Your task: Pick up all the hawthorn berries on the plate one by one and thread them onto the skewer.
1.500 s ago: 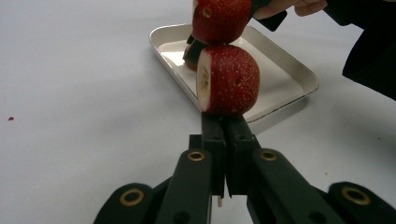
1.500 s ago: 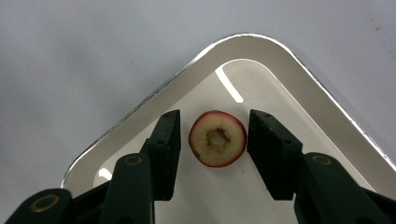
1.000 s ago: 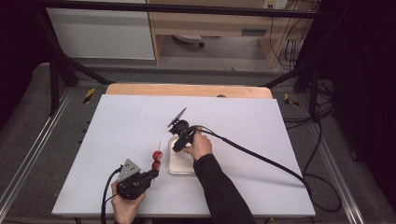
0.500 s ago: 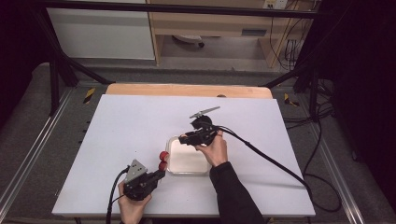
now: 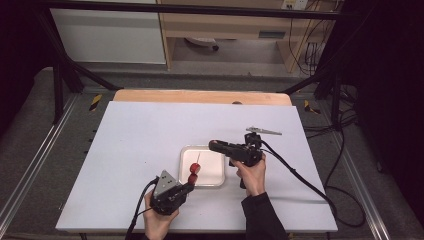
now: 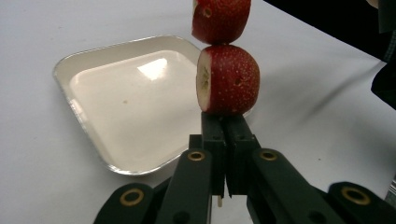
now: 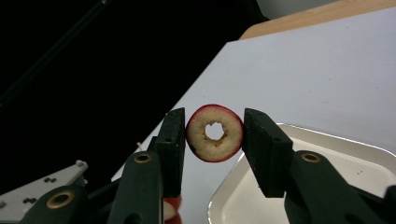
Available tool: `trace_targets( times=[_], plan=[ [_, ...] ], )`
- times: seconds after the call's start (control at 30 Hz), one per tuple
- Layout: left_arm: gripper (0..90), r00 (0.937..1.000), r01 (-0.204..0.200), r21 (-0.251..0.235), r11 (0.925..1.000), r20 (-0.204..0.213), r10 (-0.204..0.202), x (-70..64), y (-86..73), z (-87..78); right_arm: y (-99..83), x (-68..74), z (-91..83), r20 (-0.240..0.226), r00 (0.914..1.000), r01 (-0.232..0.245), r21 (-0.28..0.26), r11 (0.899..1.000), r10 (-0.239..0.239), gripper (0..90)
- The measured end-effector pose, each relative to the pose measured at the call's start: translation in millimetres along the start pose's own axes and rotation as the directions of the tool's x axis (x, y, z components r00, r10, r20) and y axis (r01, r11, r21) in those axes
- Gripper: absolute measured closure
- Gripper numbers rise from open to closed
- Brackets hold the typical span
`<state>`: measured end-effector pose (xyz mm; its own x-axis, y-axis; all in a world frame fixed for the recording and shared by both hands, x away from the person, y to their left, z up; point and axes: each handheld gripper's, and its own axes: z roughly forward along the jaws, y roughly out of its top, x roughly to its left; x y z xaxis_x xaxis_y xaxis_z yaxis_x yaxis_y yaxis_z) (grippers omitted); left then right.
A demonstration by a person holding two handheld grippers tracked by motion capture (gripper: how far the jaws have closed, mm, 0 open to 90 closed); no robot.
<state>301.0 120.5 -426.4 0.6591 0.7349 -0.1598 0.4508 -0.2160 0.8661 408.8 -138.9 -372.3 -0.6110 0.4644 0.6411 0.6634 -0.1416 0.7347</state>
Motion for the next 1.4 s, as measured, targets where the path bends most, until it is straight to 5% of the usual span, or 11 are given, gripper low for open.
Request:
trace_targets(
  times=[0.2, 0.43, 0.63, 0.93, 1.4],
  plan=[
    [88.6, 0.9995, -0.008, 0.008, 0.9999, 0.031, 0.007, -13.6, 4.9, 7.7, -1.3, 7.6, -8.9, -0.046, 0.9988, -0.021, -0.081, 0.997, 0.017, 60.7],
    [88.6, 0.9993, -0.009, 0.008, 0.9999, 0.036, 0.009, -20.3, 11.7, 11.1, 0.5, 12.1, -11.7, -0.068, 0.9933, -0.103, -0.136, 0.985, 0.094, 60.7],
    [88.5, 0.9992, 0.018, 0.008, 0.9998, 0.035, -0.018, -23.0, 14.7, 16.9, -1.4, 13.5, -10.8, -0.071, 0.9935, -0.1, -0.169, 0.98, 0.089, 60.7],
    [88.6, 0.9985, 0.049, 0.004, 0.9988, 0.023, -0.049, -23.9, 20.1, 19.1, -2.3, 14.8, -11.3, -0.085, 0.9926, -0.101, -0.179, 0.979, 0.087, 60.7],
    [88.5, 0.9989, 0.044, -0.002, 0.999, 0.016, -0.044, -24.0, 25.8, 19.6, -0.3, 18.7, -16.9, -0.126, 0.9858, -0.133, -0.183, 0.974, 0.111, 60.7]
  ],
)
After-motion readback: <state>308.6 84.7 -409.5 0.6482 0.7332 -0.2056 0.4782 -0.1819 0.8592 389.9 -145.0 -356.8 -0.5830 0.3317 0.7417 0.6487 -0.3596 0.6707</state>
